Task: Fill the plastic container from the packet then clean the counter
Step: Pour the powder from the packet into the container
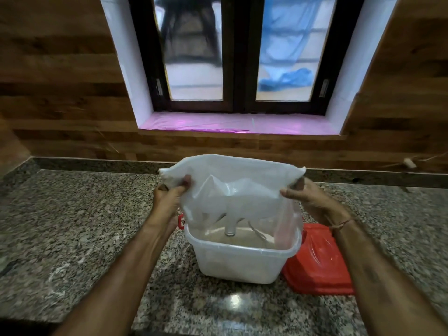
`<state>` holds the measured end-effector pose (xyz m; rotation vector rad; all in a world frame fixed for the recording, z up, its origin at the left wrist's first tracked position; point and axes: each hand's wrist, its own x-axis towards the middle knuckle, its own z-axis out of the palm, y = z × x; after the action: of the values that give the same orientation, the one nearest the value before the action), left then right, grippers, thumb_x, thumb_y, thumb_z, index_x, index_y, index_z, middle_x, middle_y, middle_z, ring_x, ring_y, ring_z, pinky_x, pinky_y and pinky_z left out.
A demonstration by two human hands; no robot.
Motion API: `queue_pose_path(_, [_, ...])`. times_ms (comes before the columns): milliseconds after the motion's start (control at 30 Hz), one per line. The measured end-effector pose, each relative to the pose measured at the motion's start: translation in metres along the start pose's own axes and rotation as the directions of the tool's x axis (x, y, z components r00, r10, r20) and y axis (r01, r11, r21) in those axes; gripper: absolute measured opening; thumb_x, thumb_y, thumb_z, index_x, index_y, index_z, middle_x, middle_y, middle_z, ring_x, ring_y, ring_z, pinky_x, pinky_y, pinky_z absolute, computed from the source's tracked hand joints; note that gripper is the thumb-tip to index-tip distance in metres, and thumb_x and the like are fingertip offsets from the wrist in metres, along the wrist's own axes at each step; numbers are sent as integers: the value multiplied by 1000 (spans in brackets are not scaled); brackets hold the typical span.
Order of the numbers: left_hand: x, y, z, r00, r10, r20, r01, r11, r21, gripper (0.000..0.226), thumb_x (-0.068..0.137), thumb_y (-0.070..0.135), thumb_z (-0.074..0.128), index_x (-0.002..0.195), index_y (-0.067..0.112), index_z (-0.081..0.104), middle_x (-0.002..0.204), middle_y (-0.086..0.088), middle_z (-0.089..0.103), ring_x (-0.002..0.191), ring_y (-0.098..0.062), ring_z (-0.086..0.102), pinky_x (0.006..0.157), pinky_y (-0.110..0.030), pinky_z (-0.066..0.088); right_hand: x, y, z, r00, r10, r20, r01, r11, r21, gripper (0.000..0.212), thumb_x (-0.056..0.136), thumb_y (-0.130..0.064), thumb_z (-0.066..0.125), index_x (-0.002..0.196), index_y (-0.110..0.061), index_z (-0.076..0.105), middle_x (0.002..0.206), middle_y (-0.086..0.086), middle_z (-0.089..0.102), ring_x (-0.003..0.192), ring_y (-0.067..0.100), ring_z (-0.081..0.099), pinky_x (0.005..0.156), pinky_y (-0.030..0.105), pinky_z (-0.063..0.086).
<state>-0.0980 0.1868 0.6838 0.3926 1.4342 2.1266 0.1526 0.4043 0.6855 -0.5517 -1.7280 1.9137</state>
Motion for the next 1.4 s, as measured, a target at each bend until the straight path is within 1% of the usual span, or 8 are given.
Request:
queue_pose_path(100, [4,-1,4,1000,-10,-28,9,999,-35,13,88,13,77,99,12,72,87,1,80,77,-15,77,62,-31,62,0,10,8,985,-34,-172,20,996,-84,48,78,-3,80,124,-4,68,114,9,78,106,25,74,92,41,61])
queue_pose_path(267, [-3,-22,-13,995,17,98,-38,976,214,22,87,11,78,108,13,71,99,-2,81,89,-20,78,69,-31,63,9,-17,15,904,-233,-359,210,972,-102,32,85,0,76,116,-3,68,102,3,77,87,9,74,75,27,62])
queue_pose_path(500, [0,-18,-8,997,-18,-77,20,999,32,12,89,10,77,99,8,71,86,1,79,75,-14,76,59,-27,60,2,7,-1,1000,5,-22,-10,968,-252,47,84,-22,77,128,-9,67,123,1,75,116,17,70,97,36,58])
queue_pose_path(833, [-6,-33,-21,989,72,129,-132,824,551,25,80,23,87,100,13,75,93,1,80,85,-15,77,71,-36,63,13,9,-2,882,-298,-366,226,948,-226,27,91,-7,73,116,1,68,111,14,75,100,22,70,87,39,60])
queue_pose_path(967, [-5,-25,-16,993,95,75,-117,909,401,23,88,23,80,103,7,74,98,-7,80,89,-26,78,77,-49,64,7,-7,3,919,-262,-295,243,965,-99,39,91,-27,68,124,-6,67,117,8,76,104,17,72,85,32,62])
queue_pose_path(1100, [4,-7,-1,989,139,49,-146,963,224,15,93,12,72,107,10,71,94,-2,81,84,-16,78,68,-31,63,-8,12,1,998,-42,-57,26,967,-255,42,85,-13,78,125,-9,67,119,4,77,110,22,74,89,37,62])
queue_pose_path(1267, [2,-18,1,982,178,66,-187,847,498,27,100,40,63,113,17,64,102,-2,76,89,-20,75,69,-39,65,5,19,5,904,-224,-364,125,953,-276,30,86,-3,77,114,-11,72,103,0,80,96,20,77,84,41,64])
queue_pose_path(1400, [6,-22,-3,988,152,33,-151,886,439,30,101,43,59,112,15,63,104,-5,75,92,-24,76,73,-46,65,5,0,0,949,-224,-224,191,968,-160,43,88,-12,75,128,-6,64,111,3,79,100,16,75,80,29,62])
